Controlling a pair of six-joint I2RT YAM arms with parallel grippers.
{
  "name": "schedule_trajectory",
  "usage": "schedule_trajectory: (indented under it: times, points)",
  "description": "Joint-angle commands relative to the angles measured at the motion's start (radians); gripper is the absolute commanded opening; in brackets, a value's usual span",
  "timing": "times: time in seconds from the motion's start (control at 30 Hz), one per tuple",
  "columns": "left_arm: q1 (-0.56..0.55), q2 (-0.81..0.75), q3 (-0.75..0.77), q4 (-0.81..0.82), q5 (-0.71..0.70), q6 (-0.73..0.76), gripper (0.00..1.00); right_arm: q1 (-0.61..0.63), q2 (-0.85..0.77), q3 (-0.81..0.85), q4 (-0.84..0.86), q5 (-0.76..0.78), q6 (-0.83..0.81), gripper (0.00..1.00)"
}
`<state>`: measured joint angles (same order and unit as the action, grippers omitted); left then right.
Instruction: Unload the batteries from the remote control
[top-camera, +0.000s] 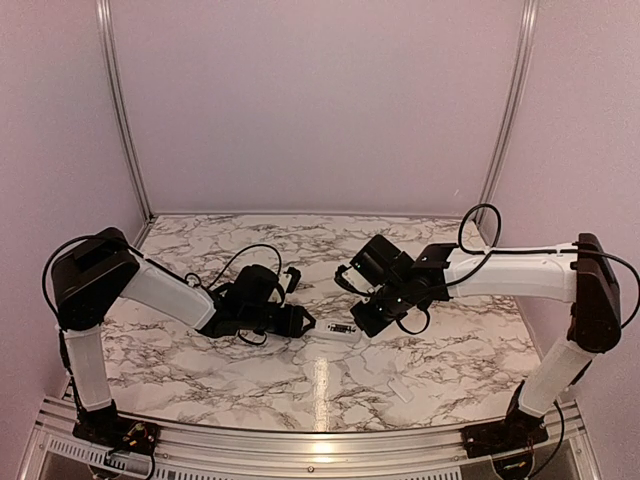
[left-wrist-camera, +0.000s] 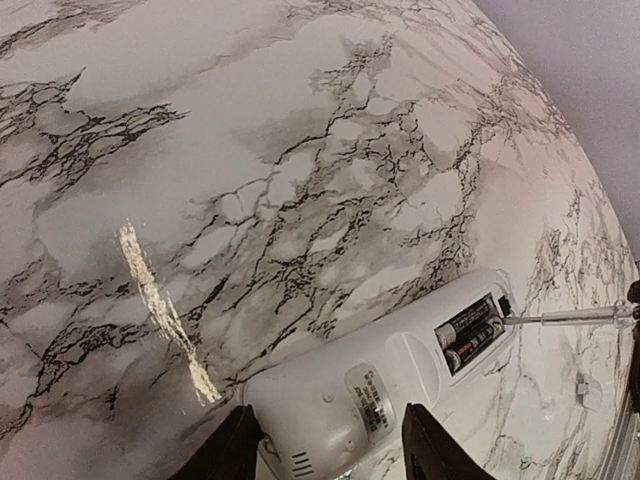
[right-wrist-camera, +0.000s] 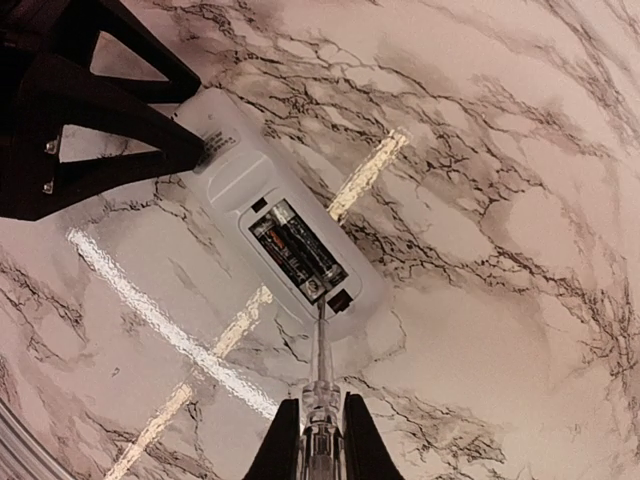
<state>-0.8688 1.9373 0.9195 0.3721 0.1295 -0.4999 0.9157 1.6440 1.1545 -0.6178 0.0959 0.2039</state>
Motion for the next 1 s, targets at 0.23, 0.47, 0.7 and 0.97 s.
schedule_trajectory:
  times: [0.23, 0.47, 0.7, 0.97]
  points:
    - [-0.017, 0.042, 0.032, -0.054, 0.019, 0.031, 0.5, -0.007, 0.054, 0.028, -0.016, -0.04, -0.037, 0.0]
    - [-0.022, 0.04, 0.034, -0.055, 0.03, 0.048, 0.49, -0.007, 0.063, 0.04, -0.03, -0.067, -0.055, 0.0]
    - [-0.024, 0.038, 0.035, -0.058, 0.033, 0.059, 0.48, -0.007, 0.07, 0.052, -0.036, -0.074, -0.073, 0.0]
    - [-0.024, 0.037, 0.036, -0.062, 0.035, 0.066, 0.47, -0.007, 0.085, 0.075, -0.053, -0.114, -0.096, 0.0]
